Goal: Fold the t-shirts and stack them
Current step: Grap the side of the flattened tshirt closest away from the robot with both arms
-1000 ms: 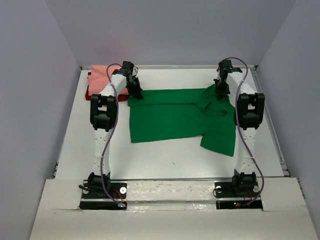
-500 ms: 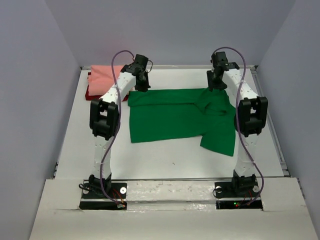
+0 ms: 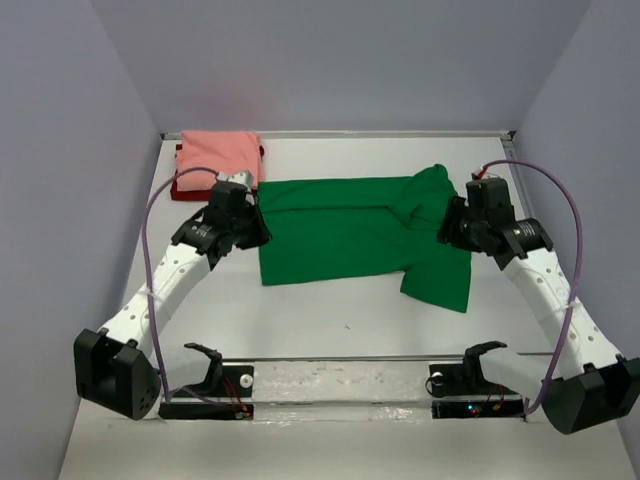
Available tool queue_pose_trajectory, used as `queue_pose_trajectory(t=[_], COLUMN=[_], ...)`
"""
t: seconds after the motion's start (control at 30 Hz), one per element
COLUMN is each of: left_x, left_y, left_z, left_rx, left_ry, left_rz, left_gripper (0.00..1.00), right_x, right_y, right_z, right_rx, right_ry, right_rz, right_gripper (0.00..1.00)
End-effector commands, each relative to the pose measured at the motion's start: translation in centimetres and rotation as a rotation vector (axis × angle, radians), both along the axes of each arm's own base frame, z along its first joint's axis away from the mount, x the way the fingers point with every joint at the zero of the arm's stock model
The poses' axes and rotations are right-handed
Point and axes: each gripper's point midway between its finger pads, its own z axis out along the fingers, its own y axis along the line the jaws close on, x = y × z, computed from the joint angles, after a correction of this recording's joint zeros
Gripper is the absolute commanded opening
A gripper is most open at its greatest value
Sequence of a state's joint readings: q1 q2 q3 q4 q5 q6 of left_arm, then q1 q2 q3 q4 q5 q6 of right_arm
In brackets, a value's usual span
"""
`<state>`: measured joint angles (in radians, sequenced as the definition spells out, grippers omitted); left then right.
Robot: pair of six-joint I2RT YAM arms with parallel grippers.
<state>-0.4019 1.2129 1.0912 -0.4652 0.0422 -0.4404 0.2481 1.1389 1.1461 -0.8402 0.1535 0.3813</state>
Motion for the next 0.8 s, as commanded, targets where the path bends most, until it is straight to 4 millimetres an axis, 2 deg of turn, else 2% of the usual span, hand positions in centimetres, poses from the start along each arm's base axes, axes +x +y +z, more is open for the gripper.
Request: queue_pose_trajectory(t=[0.0,0.07,0.17,0.23,0.3,0.47,0.5,0.63,0.77], left_x=[-4.5,-5.0,-5.2,-4.9,-4.6,-3.8,-3.8,-3.3,-3.6], left_y=[-3.5,-3.2,-3.0,-2.9,-2.8,-1.9,-1.8,-1.5,-2.2], left_z=[-5.2,-5.9,-7.1,-7.2,-6.5,-4.8,-4.5,-3.0,-2.6], left_rx=[-0.208,-0.200,-0.181,-0.171,-0.168,-0.135,-0.132,-0.129,-0.160], left_ry=[0.204,0.219,0.256,0.261,0.231,0.130,0.112,0.029,-0.001], left_rz=[-0.118,-0.102,-0.084,-0.080,-0.071,-0.023,-0.022,-0.024,-0.070], left_gripper=[0.19,0.19,0.19,0.19,0.19,0.19,0.19,0.19,0.19], right_x=[-3.2,-4.3,-6.9,-8.3,-8.8,-10.8,-11.8,-13.1,-13.6], right_y=[0.9,0.4,-1.0,-1.1,-1.6,-4.4,-5.0,-4.8,-3.7], right_z=[-0.7,-0.9,-3.5,-5.0,-4.6,-3.5,-3.7,-4.5,-7.2], right_rx=[0.160,0.166,0.102,0.103,0.111,-0.032,-0.073,-0.099,-0.090], right_ry=[0.016,0.028,0.162,0.230,0.229,0.290,0.335,0.459,0.592], right_rz=[-0.091,-0.130,-0.203,-0.240,-0.302,-0.395,-0.396,-0.398,-0.383], right_gripper=[0.54,0.54,0.54,0.54,0.54,0.54,0.54,0.55,0.56])
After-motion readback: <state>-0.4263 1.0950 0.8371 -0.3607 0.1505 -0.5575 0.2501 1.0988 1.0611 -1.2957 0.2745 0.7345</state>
